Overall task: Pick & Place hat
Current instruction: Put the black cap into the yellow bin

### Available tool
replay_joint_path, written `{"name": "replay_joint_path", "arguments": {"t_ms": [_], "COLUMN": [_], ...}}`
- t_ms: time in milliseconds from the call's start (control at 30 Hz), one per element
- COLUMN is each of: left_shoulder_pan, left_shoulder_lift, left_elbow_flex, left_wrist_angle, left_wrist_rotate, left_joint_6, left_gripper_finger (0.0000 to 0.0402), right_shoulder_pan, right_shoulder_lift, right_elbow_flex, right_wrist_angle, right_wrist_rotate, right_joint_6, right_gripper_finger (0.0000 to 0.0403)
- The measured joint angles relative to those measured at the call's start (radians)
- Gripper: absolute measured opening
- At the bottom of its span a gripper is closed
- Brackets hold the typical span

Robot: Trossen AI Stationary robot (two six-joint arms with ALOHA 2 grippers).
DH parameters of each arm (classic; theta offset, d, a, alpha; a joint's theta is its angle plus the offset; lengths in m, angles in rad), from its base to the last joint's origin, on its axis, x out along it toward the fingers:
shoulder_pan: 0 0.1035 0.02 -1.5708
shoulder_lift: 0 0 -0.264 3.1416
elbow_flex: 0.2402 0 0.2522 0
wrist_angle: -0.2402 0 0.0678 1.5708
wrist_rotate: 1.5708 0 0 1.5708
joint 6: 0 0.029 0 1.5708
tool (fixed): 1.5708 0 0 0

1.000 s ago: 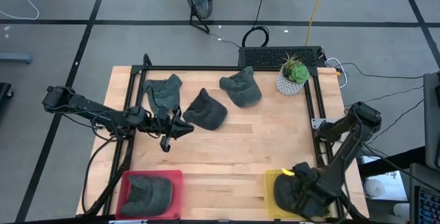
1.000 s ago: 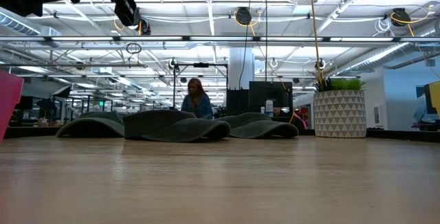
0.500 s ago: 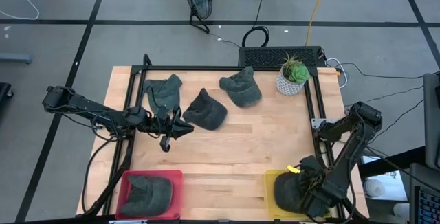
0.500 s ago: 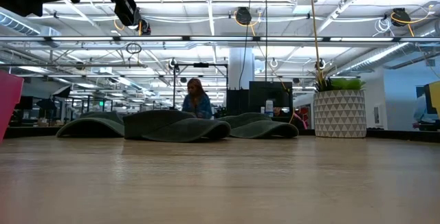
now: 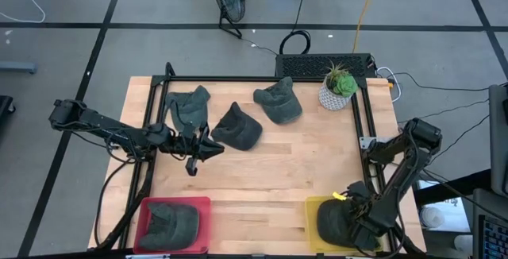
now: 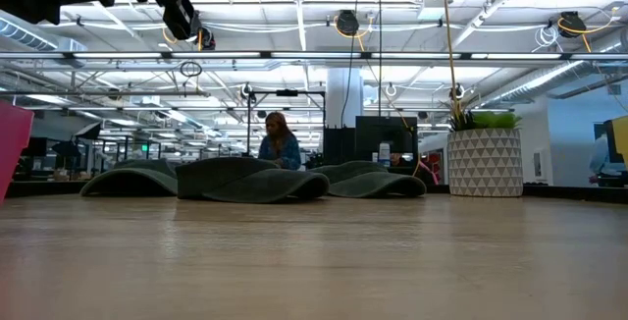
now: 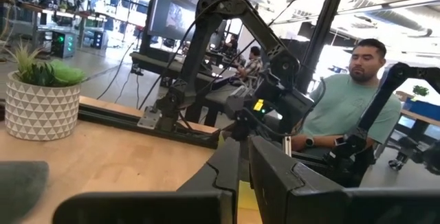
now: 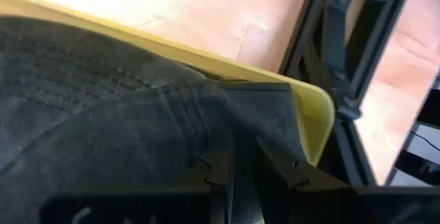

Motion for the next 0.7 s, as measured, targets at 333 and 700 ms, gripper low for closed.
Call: {"name": "replay_joint_path", "arguments": {"t_ms": [333, 700], "left_shoulder_pan": [0.000, 0.001], "left_shoulder_lift": [0.000, 0.000], "left_elbow_flex": [0.000, 0.000], "left_wrist_angle": [-0.014, -0.014], "left_wrist_rotate": [-0.028, -0.028], "left_joint_6": [0.010, 0.010], "left_gripper_finger": [0.0037, 0.0037], "right_shoulder_pan": [0.006, 0.006], "right_shoulder_lift": [0.000, -0.002], "right_elbow_flex": [-0.091, 0.126], "right_wrist_angle": [0.093, -0.199], "right_wrist_rotate": [0.003, 0.055], "right_joint_6": [-0.007, -0.007], "right_gripper_finger": [0.0040, 0.0040]}}
